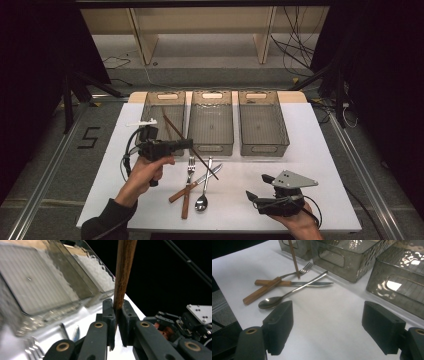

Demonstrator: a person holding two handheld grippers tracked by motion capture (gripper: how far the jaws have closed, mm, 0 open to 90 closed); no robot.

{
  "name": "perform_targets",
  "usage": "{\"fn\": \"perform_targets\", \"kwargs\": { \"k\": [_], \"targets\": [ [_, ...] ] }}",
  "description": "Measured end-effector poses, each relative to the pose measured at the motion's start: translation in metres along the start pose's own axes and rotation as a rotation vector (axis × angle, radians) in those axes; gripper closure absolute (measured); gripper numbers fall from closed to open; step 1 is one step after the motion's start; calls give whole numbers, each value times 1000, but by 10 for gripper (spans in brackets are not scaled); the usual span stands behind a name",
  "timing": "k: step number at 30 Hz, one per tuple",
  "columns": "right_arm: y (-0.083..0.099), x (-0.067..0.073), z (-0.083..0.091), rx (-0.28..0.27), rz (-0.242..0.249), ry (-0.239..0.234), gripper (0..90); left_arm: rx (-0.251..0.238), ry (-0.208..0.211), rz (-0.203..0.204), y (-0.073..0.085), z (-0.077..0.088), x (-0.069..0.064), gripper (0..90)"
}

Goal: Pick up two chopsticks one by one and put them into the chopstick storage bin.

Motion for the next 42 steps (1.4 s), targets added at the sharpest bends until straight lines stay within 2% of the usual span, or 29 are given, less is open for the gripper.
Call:
{"fn": "perform_targets", "kwargs": {
  "k": [5, 9, 28, 34, 42],
  "targets": [
    [6, -2, 1, -2, -12, 7, 249, -27, -45, -5, -23, 23, 7, 842],
    [8, -6, 3, -5, -26, 16, 229, -34, -102, -12, -42, 39, 14, 842],
    [18, -16, 8, -23, -62, 34, 185, 17, -309, 72, -96, 81, 66, 843],
    [18, -16, 7, -20, -63, 30, 184, 54, -370, 107, -106, 83, 82, 843],
    [18, -16, 8, -27, -65, 28, 182, 108, -415, 132, -110, 68, 96, 843]
  ]
}}
Point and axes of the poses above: each handheld gripper's, and its own axes: z roughly backward along the jaws, y roughly out of its underside, x roughly to its left, the point moved 4 cm from there along -z, roughly forward along the jaws, and after that the axes turned 13 degrees about x, right-handed, at the moved point
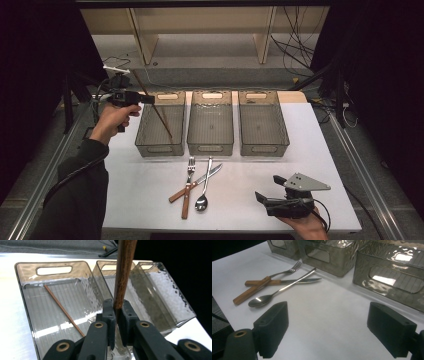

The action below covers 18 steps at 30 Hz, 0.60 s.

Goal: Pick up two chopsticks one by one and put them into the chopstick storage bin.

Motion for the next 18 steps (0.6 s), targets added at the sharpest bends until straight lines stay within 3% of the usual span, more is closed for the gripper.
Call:
{"fn": "perform_targets", "kwargs": {
  "k": [9, 18],
  "targets": [
    [1, 1, -1, 1, 6, -4, 176, 76, -29, 10, -6, -26, 1, 843],
    [1, 0, 0, 0, 2, -6, 177, 135, -30, 2, -6, -44, -4, 843]
  ]
}}
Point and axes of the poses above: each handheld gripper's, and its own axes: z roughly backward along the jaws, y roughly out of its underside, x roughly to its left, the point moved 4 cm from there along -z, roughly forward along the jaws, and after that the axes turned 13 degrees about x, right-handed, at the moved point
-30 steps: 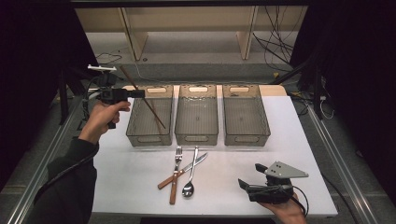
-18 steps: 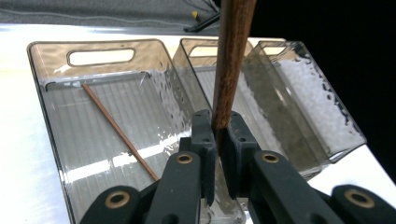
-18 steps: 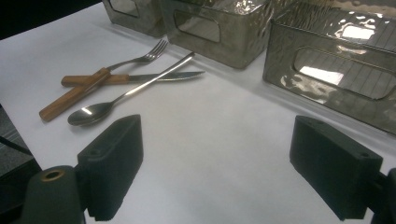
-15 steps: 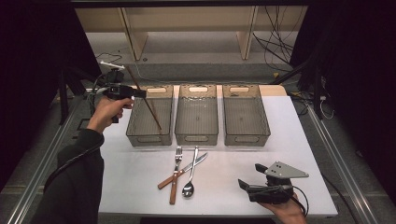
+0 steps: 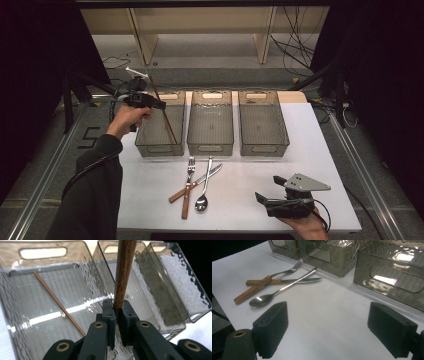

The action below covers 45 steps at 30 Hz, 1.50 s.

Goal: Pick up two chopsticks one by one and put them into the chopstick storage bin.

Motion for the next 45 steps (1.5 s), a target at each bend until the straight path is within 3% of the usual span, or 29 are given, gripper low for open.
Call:
{"fn": "perform_targets", "kwargs": {
  "k": [6, 22, 29, 33, 34, 39, 42, 45],
  "targets": [
    [0, 0, 0, 0, 2, -3, 177, 38, -3, 2, 0, -9, 0, 843],
    [0, 0, 0, 5, 1, -1, 177, 67, 17, 29, 8, -23, 9, 842],
    [0, 0, 0, 5, 6, -1, 178, 57, 18, 41, 8, -25, 10, 837],
    [0, 0, 0, 5, 4, -3, 177, 48, -7, 54, 7, -29, 9, 822],
    [0, 0, 0, 5, 5, -3, 178, 52, -17, 53, 6, -31, 9, 795],
    [0, 0, 0, 5, 2, -3, 178, 23, -64, 76, 3, -33, 9, 452],
    [0, 0, 1, 5, 3, -4, 178, 18, -79, 81, 2, -31, 9, 332],
    [0, -1, 1, 4, 2, -3, 178, -2, -77, 79, 2, -27, 6, 279]
  ]
}}
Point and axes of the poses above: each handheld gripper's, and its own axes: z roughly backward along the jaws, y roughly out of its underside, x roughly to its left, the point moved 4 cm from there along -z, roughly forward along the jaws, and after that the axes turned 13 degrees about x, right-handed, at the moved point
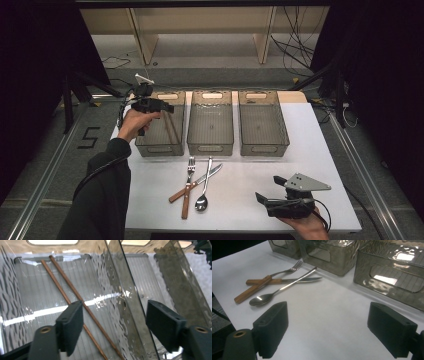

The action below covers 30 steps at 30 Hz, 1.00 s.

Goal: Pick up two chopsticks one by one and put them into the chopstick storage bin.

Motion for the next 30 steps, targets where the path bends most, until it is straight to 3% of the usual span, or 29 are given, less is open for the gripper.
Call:
{"fn": "perform_targets", "kwargs": {
  "k": [5, 14, 18, 30],
  "targets": [
    [0, 0, 0, -3, -2, 2, 178, -34, 18, -12, 3, 9, -6, 235],
    [-1, 1, 0, -2, -1, -1, 178, -96, 36, -96, 19, 34, -29, 205],
    [0, 1, 0, 1, 0, -1, 178, -133, 78, -117, 35, 45, -39, 197],
    [-1, 3, -2, 3, 3, 3, 178, -153, 84, -178, 92, 49, -54, 186]
  ]
}}
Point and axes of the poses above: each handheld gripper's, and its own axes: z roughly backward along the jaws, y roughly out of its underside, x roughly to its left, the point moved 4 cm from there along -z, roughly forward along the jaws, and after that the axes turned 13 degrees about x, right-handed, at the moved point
